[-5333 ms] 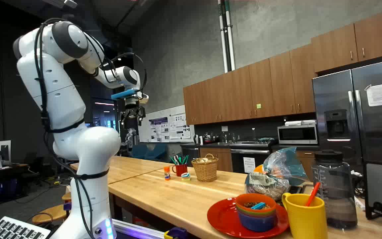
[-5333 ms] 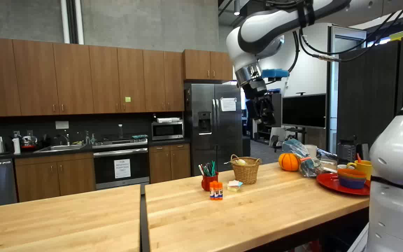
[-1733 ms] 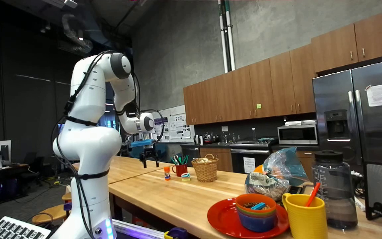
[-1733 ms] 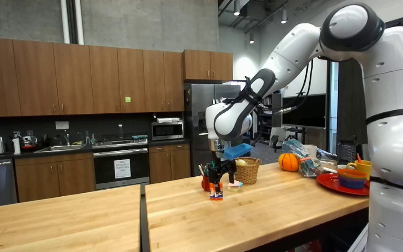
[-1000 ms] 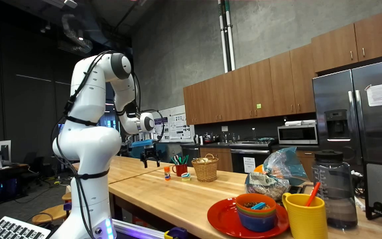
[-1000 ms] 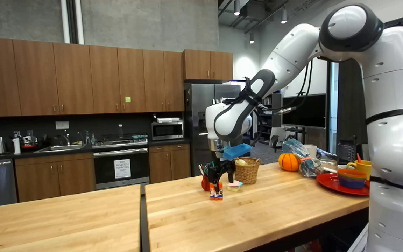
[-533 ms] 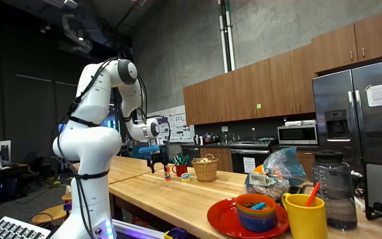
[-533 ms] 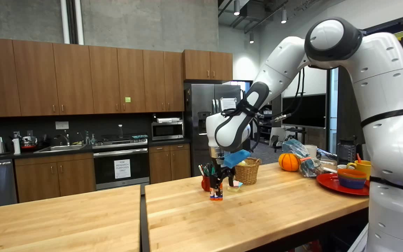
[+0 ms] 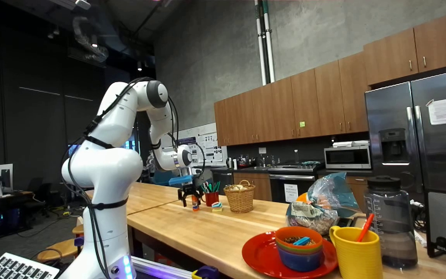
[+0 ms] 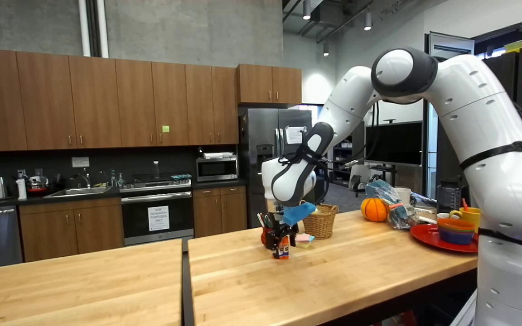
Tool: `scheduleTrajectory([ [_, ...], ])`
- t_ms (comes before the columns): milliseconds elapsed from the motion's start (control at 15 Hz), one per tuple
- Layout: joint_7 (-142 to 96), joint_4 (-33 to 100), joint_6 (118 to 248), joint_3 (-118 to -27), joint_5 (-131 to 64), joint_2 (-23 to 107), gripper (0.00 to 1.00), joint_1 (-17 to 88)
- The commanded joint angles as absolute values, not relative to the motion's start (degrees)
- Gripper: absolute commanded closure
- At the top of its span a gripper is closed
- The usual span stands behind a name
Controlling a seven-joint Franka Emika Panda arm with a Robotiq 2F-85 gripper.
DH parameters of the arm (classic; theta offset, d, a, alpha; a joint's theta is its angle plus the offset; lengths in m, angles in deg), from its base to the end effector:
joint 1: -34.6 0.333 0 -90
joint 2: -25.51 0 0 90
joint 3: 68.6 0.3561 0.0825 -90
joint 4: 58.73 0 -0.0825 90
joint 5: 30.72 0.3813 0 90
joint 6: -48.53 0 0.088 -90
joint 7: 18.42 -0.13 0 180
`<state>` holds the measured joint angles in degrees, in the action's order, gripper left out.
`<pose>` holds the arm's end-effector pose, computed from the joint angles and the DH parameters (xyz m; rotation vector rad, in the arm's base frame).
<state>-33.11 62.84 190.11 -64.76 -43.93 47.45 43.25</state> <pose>0.5734 0.1236 0.2427 3.0151 0.2119 -0.0042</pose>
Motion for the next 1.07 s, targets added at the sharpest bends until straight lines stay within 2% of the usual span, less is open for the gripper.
scheduleTrajectory([
  [0, -30.1, 61.0, 190.2, -66.1, -43.8, 47.0, 0.00, 43.4],
  [267, -24.6, 59.2, 189.0, -64.5, -40.6, 48.3, 0.00, 42.3],
  [333, -22.8, 59.4, 188.6, -64.0, -39.4, 48.3, 0.25, 42.1],
  [467, -20.5, 59.5, 187.6, -63.5, -37.9, 48.1, 0.31, 42.1],
  [1000, -19.7, 59.8, 186.2, -63.9, -38.0, 47.8, 0.94, 42.7],
])
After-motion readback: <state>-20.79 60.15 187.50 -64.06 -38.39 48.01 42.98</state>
